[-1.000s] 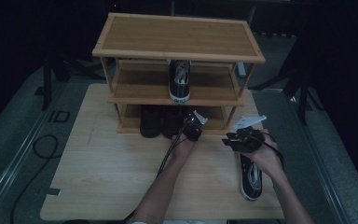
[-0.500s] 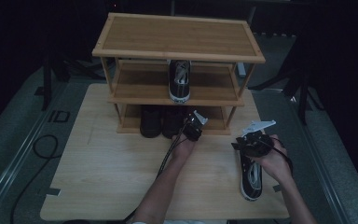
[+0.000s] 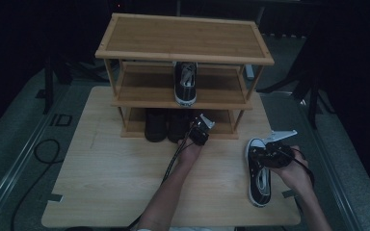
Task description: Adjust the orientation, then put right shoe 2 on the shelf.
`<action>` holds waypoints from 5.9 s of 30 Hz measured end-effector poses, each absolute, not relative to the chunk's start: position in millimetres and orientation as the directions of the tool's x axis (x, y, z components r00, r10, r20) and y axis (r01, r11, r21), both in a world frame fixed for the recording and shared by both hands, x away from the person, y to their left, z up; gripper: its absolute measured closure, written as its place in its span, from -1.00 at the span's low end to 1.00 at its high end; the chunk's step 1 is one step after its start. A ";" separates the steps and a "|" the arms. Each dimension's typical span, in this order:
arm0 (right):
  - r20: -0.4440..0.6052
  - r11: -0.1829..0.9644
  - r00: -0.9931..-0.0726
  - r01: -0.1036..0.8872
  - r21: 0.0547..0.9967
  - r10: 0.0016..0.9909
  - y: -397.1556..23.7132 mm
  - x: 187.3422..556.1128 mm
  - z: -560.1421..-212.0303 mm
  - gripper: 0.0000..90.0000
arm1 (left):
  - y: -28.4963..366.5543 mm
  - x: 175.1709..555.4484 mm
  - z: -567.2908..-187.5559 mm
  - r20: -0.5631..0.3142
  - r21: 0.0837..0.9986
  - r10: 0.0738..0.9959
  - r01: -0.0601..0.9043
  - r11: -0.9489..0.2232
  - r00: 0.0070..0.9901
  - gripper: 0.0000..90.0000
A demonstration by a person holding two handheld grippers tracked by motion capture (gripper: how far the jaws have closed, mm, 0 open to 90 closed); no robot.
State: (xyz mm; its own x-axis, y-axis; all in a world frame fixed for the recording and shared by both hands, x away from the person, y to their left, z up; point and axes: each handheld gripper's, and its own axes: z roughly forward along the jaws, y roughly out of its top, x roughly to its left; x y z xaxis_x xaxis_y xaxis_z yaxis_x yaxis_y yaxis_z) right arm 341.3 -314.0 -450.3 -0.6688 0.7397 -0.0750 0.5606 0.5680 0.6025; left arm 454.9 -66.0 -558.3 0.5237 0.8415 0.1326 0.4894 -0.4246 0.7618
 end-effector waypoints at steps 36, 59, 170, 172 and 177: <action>0.004 0.533 -0.643 0.638 0.557 0.766 -355.0 310.6 -462.1 0.21 | -66.3 454.8 -558.4 0.134 0.762 0.842 0.489 -0.424 0.522 1.00; 0.006 0.548 -0.650 0.646 0.532 0.760 -357.9 308.8 -461.7 0.32 | -66.4 454.7 -558.4 0.132 0.762 0.844 0.491 -0.422 0.520 1.00; -0.010 0.741 -0.784 0.582 0.335 0.621 -283.5 349.1 -477.1 0.97 | -66.4 454.9 -558.6 0.119 0.763 0.844 0.495 -0.415 0.524 1.00; 0.009 0.735 -0.784 0.585 0.342 0.620 -285.4 349.4 -476.7 0.97 | -66.4 454.9 -558.6 0.119 0.763 0.843 0.495 -0.416 0.524 1.00; 0.022 0.737 -0.789 0.583 0.343 0.614 -286.8 349.5 -475.4 0.97 | -66.5 454.8 -558.6 0.121 0.763 0.844 0.495 -0.415 0.522 1.00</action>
State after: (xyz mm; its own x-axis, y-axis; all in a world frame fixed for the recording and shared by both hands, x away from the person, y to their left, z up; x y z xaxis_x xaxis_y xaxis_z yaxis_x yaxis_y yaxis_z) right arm 349.5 -286.8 -475.4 -0.7892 0.6137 0.0219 0.5825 0.7368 0.3432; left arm 454.8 -66.5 -558.6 0.5224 0.8442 0.1206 0.4953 -0.4155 0.7629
